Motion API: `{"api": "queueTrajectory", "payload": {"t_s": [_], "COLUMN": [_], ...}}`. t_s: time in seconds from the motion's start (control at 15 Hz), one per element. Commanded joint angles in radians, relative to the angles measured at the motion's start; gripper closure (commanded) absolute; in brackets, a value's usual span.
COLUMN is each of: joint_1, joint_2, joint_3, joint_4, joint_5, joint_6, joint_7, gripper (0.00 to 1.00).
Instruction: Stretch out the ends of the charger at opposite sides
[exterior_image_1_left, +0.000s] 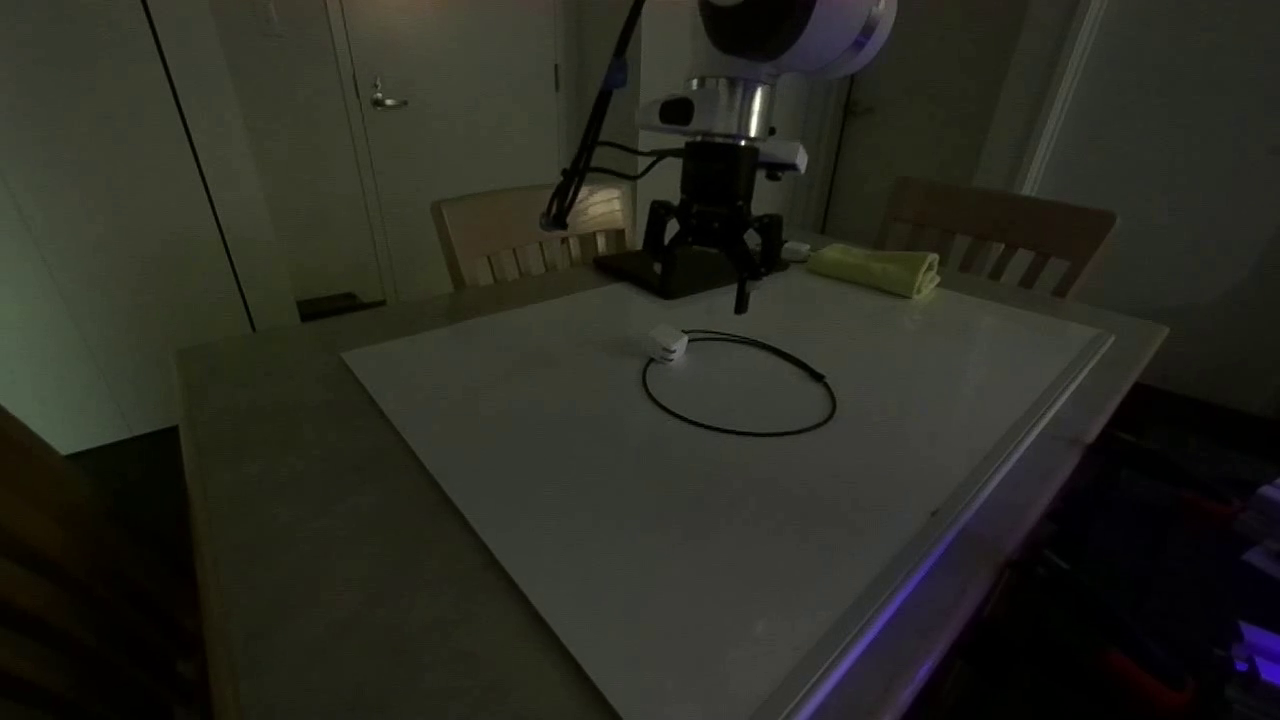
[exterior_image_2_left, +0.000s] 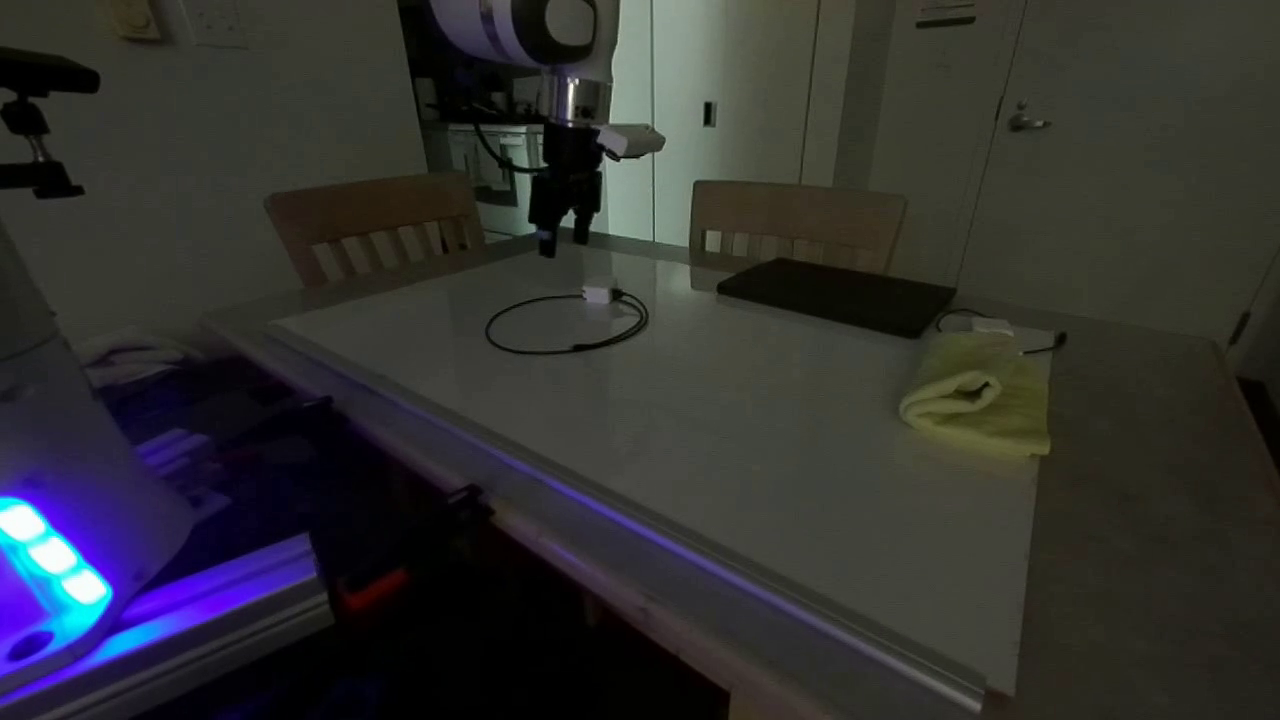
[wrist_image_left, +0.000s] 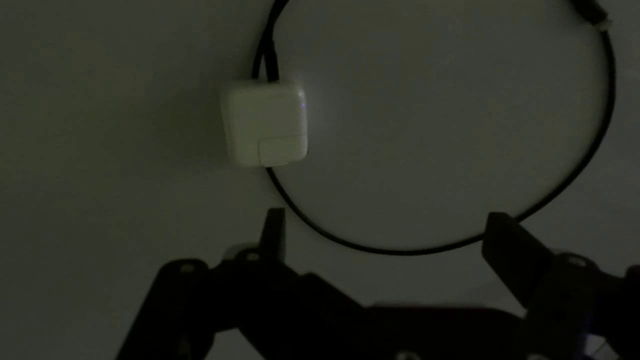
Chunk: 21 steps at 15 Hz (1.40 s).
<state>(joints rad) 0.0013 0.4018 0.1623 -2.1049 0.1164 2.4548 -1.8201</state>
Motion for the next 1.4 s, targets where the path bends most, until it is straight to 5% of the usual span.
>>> {"api": "queueTrajectory", "payload": {"t_s": [0.0, 0.67, 1.33], "joint_1": [-0.016, -0.012, -0.018], "joint_2": [0.095, 0.281, 0.258], "joint_3": [0.014, 0.001, -0.028], "joint_4": [0.093, 0.304, 0.285], "joint_5": [-0.027, -0.079, -0.165], "joint_6": [0.012, 0.017, -0.036], "joint_7": [-0.037, 0.067, 0.177], "gripper": [0.00, 0.00, 0.00]}}
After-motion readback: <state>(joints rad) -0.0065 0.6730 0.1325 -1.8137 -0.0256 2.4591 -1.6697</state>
